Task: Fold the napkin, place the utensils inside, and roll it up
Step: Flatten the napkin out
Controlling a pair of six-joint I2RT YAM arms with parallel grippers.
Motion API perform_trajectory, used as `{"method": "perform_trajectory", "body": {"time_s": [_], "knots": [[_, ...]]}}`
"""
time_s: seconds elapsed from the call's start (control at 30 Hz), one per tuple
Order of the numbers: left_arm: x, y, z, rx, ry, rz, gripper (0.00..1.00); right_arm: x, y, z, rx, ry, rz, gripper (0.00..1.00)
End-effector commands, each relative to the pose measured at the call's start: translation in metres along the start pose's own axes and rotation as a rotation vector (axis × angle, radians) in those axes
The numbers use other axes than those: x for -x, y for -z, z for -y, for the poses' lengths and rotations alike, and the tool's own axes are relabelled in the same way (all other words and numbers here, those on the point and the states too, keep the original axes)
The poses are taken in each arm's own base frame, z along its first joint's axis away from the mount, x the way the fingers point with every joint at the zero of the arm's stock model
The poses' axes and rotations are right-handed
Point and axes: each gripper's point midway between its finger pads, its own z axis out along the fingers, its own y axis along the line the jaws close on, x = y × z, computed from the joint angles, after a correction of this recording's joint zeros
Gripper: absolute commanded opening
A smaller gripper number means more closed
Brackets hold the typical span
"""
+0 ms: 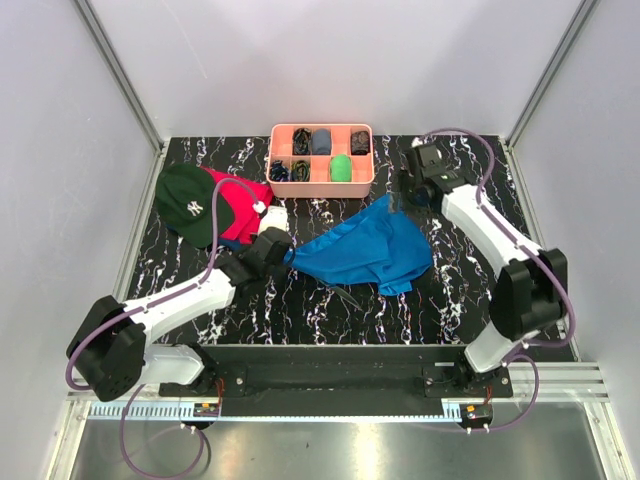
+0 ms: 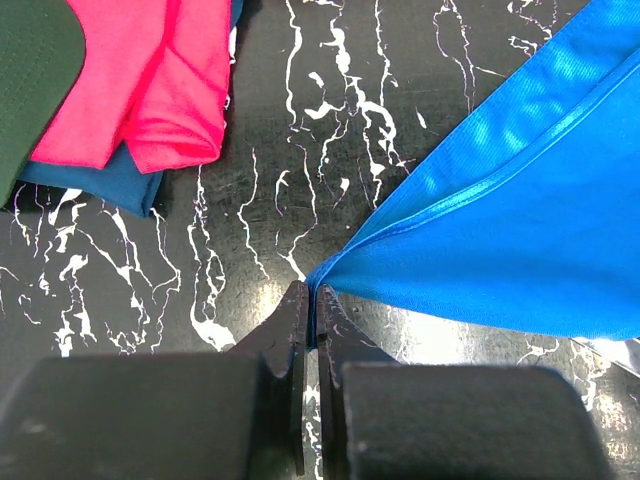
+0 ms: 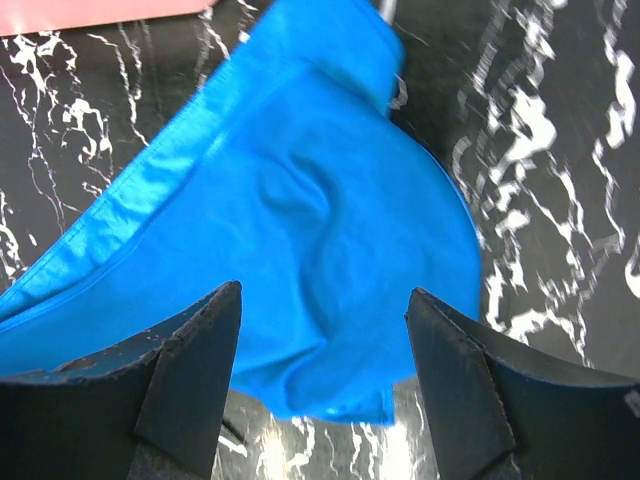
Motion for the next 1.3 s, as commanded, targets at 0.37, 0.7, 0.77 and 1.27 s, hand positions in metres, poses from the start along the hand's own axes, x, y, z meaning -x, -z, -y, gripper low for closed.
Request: {"method": "perform_trajectory", "body": {"time_s": [0.37, 0.7, 0.77, 1.27], "knots": [[0.009, 0.007, 0.005, -0.056, 0.041, 0.044, 0.00, 0.028, -0.107, -0.014, -0.192, 0.142, -0.022, 0.75], [0.007, 0.004, 0.006, -0.050, 0.035, 0.032, 0.00, 0.029, -0.149, -0.008, -0.079, 0.123, -0.060, 0.66], [0.009, 0.004, 0.008, -0.053, 0.034, 0.032, 0.00, 0.027, -0.155, -0.014, -0.015, 0.132, -0.073, 0.58], [0.008, 0.003, 0.012, -0.068, 0.037, 0.022, 0.00, 0.011, -0.166, 0.000, 0.031, 0.126, -0.129, 0.38]]}}
